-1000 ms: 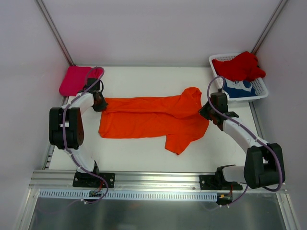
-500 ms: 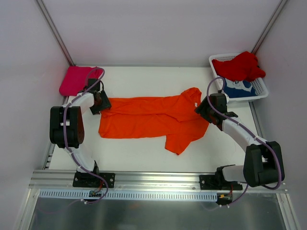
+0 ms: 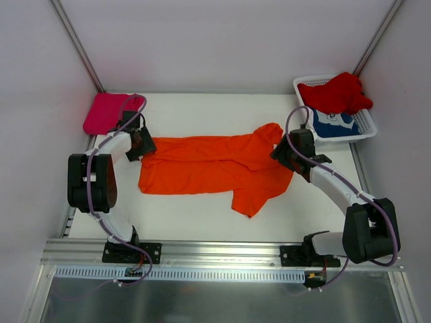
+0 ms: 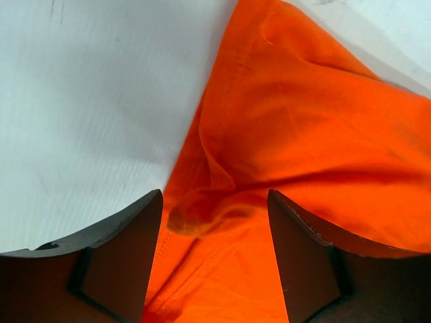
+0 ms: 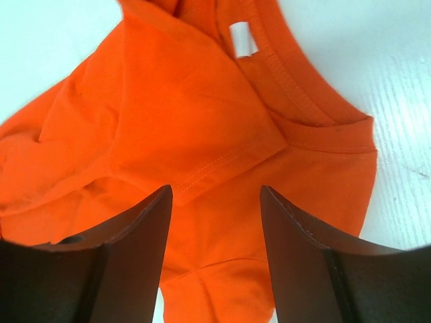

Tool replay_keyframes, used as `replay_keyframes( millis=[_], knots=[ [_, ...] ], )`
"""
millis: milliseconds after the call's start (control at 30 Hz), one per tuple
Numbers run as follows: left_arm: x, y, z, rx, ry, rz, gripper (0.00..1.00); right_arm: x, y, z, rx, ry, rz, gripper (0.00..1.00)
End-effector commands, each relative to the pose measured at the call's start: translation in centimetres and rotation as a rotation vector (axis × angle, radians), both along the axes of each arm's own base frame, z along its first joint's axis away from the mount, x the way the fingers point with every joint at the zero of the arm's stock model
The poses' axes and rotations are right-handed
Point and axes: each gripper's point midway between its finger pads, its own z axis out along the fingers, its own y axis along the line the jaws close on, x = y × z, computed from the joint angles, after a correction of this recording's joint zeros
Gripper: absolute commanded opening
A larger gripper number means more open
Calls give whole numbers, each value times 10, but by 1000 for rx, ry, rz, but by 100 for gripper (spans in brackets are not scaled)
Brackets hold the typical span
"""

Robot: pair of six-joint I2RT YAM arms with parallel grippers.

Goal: Fold and stack the t-shirts
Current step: Fold the tshirt

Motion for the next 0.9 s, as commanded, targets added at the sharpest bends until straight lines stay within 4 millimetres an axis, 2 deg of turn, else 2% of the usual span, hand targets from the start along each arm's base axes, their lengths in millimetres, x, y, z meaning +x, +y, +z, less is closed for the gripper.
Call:
replay_keyframes(
  millis=[0, 200, 267, 333, 367, 433, 633, 867],
  knots=[
    [-5, -6, 36, 16, -86, -12, 64, 6, 13, 28, -63, -65, 70, 58],
    [-25, -11, 63, 15, -138, -15, 64, -4, 22, 39, -118, -78, 123, 58],
    [-37, -15, 61, 12, -132, -17, 64, -11, 26, 38, -121, -71, 143, 58],
    [-46, -16, 66, 15, -151, -17, 64, -19, 29, 38, -128, -72, 161, 58],
    [-54, -16, 60, 10, -137, -18, 64, -23, 30, 37, -137, -72, 167, 58],
    [-62, -19, 61, -4, -146, -21, 64, -33, 32, 33, -156, -58, 193, 58],
    [-99, -23, 30, 10, -76, -20, 64, -56, 35, 22, -186, -32, 239, 57],
    [-120, -20, 18, 10, -60, 6, 64, -80, 31, 10, -217, -10, 258, 57]
  ],
)
